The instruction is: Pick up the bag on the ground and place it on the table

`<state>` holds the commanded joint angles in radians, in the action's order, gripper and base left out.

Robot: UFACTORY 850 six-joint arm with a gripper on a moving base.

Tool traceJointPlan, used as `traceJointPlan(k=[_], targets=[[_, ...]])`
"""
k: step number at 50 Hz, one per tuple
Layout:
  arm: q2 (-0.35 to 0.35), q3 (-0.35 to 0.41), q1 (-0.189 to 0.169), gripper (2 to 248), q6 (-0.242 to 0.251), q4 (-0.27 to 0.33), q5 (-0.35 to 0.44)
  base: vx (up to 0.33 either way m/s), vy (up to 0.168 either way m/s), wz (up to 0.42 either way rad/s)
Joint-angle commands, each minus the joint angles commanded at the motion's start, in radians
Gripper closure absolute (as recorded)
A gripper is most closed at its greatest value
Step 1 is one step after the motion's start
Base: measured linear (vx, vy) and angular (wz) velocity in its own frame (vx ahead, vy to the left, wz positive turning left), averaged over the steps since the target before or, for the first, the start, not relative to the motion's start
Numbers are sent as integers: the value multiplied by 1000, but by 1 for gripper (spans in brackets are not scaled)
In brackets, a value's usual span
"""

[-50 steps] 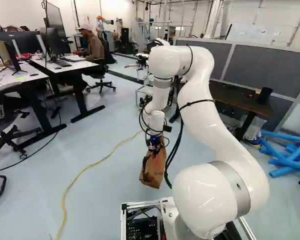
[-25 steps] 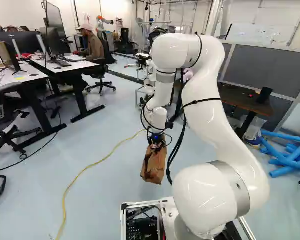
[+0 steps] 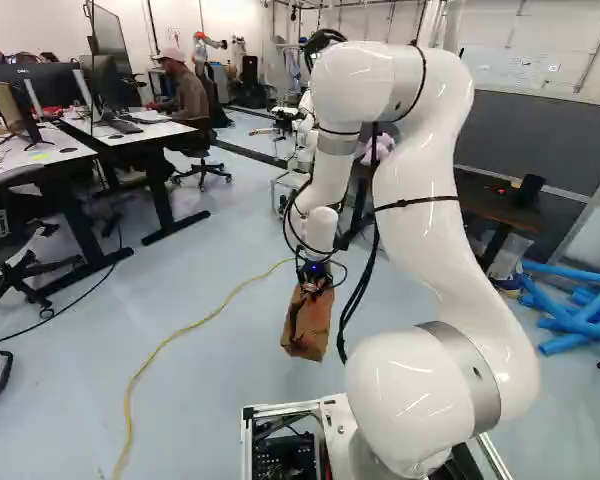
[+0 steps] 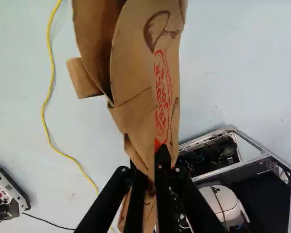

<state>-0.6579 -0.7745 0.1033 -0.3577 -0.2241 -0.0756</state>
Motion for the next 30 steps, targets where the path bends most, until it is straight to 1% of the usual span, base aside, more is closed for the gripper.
traceJointPlan(k=[30], targets=[[131, 53, -3, 223, 0, 0, -105, 0, 0, 0]])
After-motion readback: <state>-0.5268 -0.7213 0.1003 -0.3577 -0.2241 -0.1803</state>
